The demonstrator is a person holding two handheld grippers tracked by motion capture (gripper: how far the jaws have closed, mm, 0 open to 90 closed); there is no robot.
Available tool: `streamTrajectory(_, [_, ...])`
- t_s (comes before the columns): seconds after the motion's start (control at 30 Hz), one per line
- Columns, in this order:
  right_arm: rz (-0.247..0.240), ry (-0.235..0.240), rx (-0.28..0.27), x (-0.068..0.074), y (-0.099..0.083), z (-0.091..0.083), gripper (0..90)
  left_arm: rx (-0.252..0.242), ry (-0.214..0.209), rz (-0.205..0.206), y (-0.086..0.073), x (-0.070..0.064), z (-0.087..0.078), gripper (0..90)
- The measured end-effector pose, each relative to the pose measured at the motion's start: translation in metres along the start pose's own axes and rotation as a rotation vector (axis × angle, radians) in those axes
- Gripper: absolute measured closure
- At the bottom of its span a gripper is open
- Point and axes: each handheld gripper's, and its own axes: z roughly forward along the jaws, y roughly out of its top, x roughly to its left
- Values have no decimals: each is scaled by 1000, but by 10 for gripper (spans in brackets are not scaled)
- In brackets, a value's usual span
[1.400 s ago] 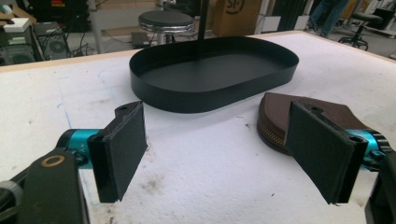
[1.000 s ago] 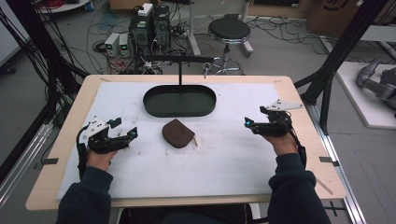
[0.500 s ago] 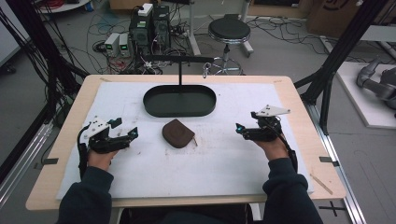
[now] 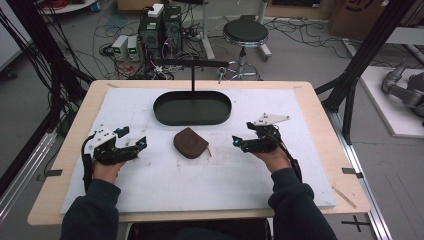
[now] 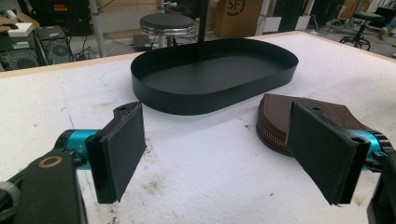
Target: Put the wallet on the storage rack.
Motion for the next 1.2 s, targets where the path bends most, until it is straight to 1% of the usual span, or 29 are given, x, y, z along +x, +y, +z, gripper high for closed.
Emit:
streamTrajectory(0.1, [-15,26,5,10,6,12,211,-3,-2,-3,0,0,1,201])
streamTrajectory(0.23, [-19,59,8,23,12,27,211,0,-1,-6,-1,2,1,201])
streamTrajectory(0.27, [-19,59,8,23,12,27,211,0,-1,-6,-1,2,1,201])
streamTrajectory(0.33, [-25,72,11,28,15,36,211,-2,-1,-8,-1,2,1,201])
streamTrajectory(0.37, [-37,86,19,34,19,45,211,-1,3,-9,-1,2,1,201])
streamTrajectory(0.4, [-37,86,19,34,19,45,211,-1,3,-9,-1,2,1,201])
streamTrajectory(0.43, [-48,107,34,41,22,54,211,0,5,-10,-1,3,1,201])
streamTrajectory(0.47, [-56,114,39,43,23,58,211,0,6,-9,-1,3,1,201])
streamTrajectory(0.57, [-44,136,62,49,23,75,211,-1,8,-8,0,3,0,201])
streamTrajectory(0.63, [-12,152,78,50,22,87,211,-1,8,-9,0,3,0,201])
streamTrajectory(0.77, [22,181,94,52,21,105,211,-4,11,-12,-1,4,0,201])
streamTrajectory(0.8, [19,187,95,52,21,107,211,-3,11,-12,-1,4,0,202])
streamTrajectory(0.87, [24,201,119,53,19,115,207,-4,12,-13,-1,4,0,202])
streamTrajectory(0.9, [24,201,119,53,19,115,207,-4,12,-13,-1,4,0,202])
streamTrajectory(0.93, [-20,194,156,53,15,123,175,-4,12,-13,-1,4,0,203])
streamTrajectory(1.0, [-19,208,147,51,14,126,170,-2,13,-12,-1,4,0,203])
streamTrajectory(1.03, [-19,208,147,51,14,126,170,-3,12,-12,-1,4,0,203])
streamTrajectory(1.07, [-15,224,155,50,13,126,182,-1,12,-12,-1,4,0,203])
streamTrajectory(1.1, [-15,224,155,50,13,126,182,-1,12,-12,-1,4,0,203])
streamTrajectory(1.13, [-3,240,157,49,12,127,201,1,12,-11,-1,4,1,203])
streamTrajectory(1.17, [18,266,166,47,12,127,249,1,12,-10,-1,4,1,203])
streamTrajectory(1.2, [35,328,168,43,11,128,333,2,14,-9,-1,4,0,204])
